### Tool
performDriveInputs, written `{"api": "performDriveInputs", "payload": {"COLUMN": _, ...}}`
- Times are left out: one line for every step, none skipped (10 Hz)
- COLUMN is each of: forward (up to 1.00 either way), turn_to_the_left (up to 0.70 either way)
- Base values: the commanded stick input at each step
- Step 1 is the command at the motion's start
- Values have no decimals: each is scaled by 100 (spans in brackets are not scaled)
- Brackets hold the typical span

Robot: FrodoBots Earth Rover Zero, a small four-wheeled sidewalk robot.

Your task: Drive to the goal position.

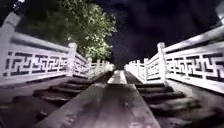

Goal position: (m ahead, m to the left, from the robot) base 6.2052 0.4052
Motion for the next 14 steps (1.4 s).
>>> {"api": "performDriveInputs", "payload": {"forward": 45, "turn_to_the_left": 0}}
{"api": "performDriveInputs", "payload": {"forward": 45, "turn_to_the_left": 0}}
{"api": "performDriveInputs", "payload": {"forward": 45, "turn_to_the_left": 0}}
{"api": "performDriveInputs", "payload": {"forward": 45, "turn_to_the_left": 0}}
{"api": "performDriveInputs", "payload": {"forward": 45, "turn_to_the_left": 0}}
{"api": "performDriveInputs", "payload": {"forward": 45, "turn_to_the_left": 0}}
{"api": "performDriveInputs", "payload": {"forward": 45, "turn_to_the_left": 0}}
{"api": "performDriveInputs", "payload": {"forward": 45, "turn_to_the_left": 0}}
{"api": "performDriveInputs", "payload": {"forward": 45, "turn_to_the_left": 0}}
{"api": "performDriveInputs", "payload": {"forward": 45, "turn_to_the_left": 0}}
{"api": "performDriveInputs", "payload": {"forward": 45, "turn_to_the_left": 0}}
{"api": "performDriveInputs", "payload": {"forward": 45, "turn_to_the_left": 0}}
{"api": "performDriveInputs", "payload": {"forward": 45, "turn_to_the_left": 0}}
{"api": "performDriveInputs", "payload": {"forward": 45, "turn_to_the_left": 0}}
